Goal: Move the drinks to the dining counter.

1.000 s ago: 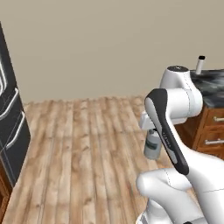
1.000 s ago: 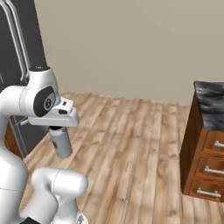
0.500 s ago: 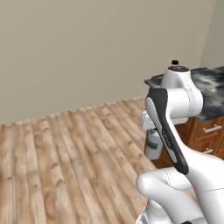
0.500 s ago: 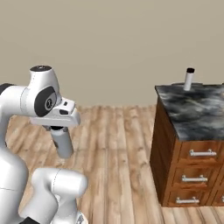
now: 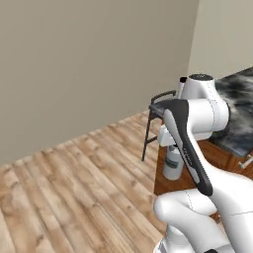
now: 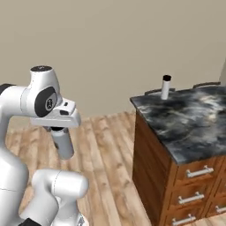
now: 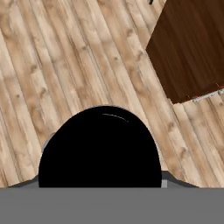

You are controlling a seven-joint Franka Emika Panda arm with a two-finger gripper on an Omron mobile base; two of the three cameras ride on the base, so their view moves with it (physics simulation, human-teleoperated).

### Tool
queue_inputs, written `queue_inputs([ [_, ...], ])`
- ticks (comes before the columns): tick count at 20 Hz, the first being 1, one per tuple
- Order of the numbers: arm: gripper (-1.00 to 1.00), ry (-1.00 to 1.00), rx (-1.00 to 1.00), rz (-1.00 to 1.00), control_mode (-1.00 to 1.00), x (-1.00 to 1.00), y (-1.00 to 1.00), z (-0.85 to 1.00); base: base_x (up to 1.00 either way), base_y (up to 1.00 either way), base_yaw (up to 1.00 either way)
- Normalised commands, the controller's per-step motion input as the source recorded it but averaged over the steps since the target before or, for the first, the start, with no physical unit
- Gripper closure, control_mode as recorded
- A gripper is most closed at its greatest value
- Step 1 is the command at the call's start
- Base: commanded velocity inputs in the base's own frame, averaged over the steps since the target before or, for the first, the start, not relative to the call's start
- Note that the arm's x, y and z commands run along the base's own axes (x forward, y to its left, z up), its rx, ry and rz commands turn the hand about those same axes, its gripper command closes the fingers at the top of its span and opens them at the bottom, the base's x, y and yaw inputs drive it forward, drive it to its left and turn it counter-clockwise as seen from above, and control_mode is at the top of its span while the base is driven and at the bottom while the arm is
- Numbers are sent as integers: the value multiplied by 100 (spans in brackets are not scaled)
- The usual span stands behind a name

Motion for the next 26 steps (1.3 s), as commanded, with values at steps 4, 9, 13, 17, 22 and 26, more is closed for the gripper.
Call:
queue_inputs([
  [4, 100, 0, 0, 0, 100, 0, 0, 0, 54, 42, -72],
  [9, 100, 0, 0, 0, 100, 0, 0, 0, 25, 32, -83],
  [13, 100, 0, 0, 0, 100, 0, 0, 0, 23, 39, -85],
  [17, 100, 0, 0, 0, 100, 0, 0, 0, 31, 49, -82],
  [22, 100, 0, 0, 0, 100, 0, 0, 0, 52, 92, -63],
  [26, 100, 0, 0, 0, 100, 0, 0, 0, 42, 100, -52],
])
